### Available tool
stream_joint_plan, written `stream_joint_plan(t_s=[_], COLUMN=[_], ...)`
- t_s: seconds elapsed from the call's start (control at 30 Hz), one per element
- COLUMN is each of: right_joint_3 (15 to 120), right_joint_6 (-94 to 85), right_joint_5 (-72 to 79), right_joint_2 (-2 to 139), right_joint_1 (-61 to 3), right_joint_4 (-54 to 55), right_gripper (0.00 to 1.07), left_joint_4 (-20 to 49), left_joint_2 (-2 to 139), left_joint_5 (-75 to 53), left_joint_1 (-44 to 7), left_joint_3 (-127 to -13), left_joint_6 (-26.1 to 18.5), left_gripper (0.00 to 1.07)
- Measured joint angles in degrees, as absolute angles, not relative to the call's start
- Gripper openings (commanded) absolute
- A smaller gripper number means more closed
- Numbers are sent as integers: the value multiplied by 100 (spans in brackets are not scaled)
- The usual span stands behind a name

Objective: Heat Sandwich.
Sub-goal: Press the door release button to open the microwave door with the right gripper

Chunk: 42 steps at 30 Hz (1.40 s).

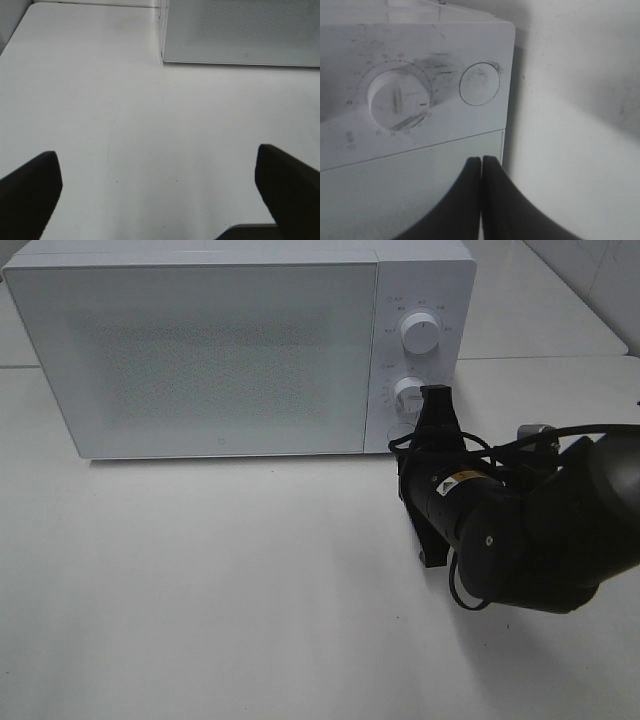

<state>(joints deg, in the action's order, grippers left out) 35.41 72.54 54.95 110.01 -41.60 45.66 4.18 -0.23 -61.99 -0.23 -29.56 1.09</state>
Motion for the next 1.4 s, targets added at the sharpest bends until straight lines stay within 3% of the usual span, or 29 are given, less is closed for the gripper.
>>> stream_joint_plan(t_s=[0.77,1.4], right_joint_3=[4349,4687], right_joint_6=[7351,7460], right_joint_5=[5059,4985], right_joint_2=[11528,12055], right_joint_1=[-3369,-3312], right_joint_4=[3959,3816], right_gripper=[0,0], left_joint_4=[418,418], left_joint_2=[-23,-23], left_joint_5=[-6199,-6199], left_joint_1=[-23,-23], left_joint_3=[-2956,-2956], left_joint_6=[109,109], left_gripper=[98,98])
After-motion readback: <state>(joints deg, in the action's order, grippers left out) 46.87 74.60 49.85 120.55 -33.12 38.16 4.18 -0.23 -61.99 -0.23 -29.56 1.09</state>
